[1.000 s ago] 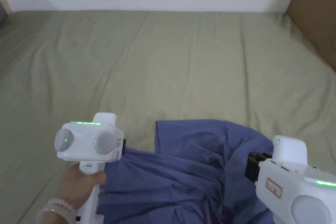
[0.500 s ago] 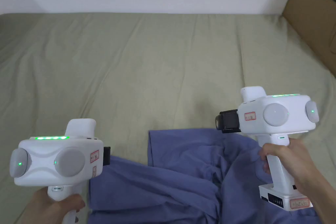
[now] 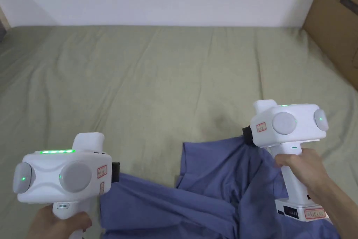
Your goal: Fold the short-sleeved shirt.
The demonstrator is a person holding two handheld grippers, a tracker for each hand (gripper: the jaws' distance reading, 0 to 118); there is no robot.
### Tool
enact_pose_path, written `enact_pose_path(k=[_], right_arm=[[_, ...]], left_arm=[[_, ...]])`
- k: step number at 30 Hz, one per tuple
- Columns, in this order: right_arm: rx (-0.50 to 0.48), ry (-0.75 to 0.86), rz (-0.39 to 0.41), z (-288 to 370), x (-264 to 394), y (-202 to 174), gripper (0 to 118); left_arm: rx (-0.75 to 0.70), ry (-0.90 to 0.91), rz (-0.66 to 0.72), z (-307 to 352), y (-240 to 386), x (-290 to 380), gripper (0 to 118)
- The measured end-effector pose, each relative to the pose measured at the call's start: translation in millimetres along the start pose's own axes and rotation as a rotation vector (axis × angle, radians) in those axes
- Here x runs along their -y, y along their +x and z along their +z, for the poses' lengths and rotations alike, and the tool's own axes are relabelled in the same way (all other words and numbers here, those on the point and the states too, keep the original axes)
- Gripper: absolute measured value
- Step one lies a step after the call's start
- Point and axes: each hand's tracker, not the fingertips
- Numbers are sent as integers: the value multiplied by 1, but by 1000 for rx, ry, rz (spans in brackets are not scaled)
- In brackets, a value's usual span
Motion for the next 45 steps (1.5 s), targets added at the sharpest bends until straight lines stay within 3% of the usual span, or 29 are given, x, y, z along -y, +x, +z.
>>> enact_pose_path(k=[5, 11, 15, 19, 29, 41, 45], right_arm=[[20, 110, -30, 82, -18, 20, 2], [63, 266, -129, 201, -28, 70, 2], [123, 356, -138, 270, -15, 98, 2], [90, 420, -237, 318, 0, 124, 2], [92, 528, -271, 367, -32, 113, 2], [100, 682, -268, 398, -213, 93, 2], [146, 736, -241, 412, -274, 84, 2]], left_arm=[[-61, 105, -28, 54, -5, -17, 3], [-151, 255, -21, 138, -28, -38, 3], [-180, 336, -21, 189, -33, -46, 3], [-190, 393, -48, 228, -28, -51, 3], [-221, 506, -81, 281, -11, -97, 3], [-331, 676, -73, 317, -20, -274, 3], [-333, 729, -69, 322, -23, -335, 3]])
